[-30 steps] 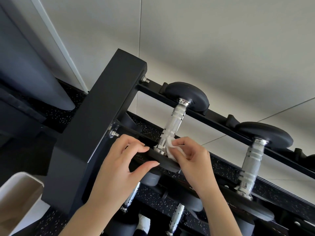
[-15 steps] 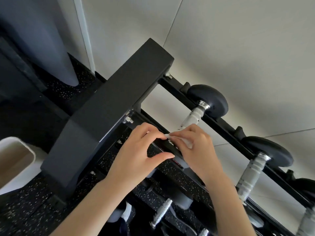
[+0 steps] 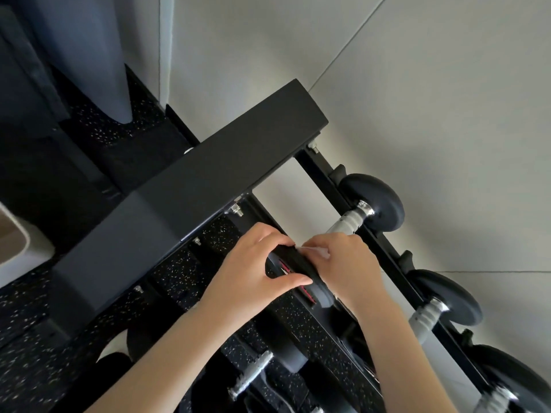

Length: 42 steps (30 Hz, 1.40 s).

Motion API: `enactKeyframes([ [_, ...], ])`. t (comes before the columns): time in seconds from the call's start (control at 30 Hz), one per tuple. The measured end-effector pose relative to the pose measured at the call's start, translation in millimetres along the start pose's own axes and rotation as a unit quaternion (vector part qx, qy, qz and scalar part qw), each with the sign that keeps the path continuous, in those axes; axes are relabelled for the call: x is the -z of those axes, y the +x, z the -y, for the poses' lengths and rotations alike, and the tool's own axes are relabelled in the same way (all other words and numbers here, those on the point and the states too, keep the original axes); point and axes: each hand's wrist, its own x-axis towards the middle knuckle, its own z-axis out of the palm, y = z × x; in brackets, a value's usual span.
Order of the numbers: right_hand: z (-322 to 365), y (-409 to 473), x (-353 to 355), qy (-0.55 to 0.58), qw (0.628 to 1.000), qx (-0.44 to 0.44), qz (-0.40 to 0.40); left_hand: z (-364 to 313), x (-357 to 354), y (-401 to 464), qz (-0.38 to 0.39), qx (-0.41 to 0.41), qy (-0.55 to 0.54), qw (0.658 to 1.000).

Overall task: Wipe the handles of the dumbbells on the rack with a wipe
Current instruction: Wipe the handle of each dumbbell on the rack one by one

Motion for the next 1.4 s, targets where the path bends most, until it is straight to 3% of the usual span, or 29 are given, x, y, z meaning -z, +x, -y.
enactKeyframes([
  [0.2,-5,7,2,-0.043,0.999,0.002,-0.029,-2,-3,0,0.008,0.015,0.007,1.000],
  [0.5,-28,40,23,0.035,0.991,-0.082,-0.101,0,-1,1,0.025,0.029,0.011,0.999],
  [0.83,-39,38,2,0.202,0.928,-0.110,-0.293,3,-1,2,0.028,0.024,0.012,0.999],
  [0.97,-35,27,-3,0.325,0.895,-0.087,-0.291,2,1,3,0.033,0.022,0.014,0.999],
  [1.1,-28,6,-16,0.412,0.882,-0.072,-0.218,0,6,4,0.057,0.017,0.037,0.998],
  [1.2,-24,-17,-25,0.453,0.866,-0.069,-0.200,-4,13,6,0.072,-0.004,0.076,0.994],
  [1.4,-45,-72,-21,0.477,0.814,-0.147,-0.296,-40,2,14,0.078,-0.159,0.174,0.969],
])
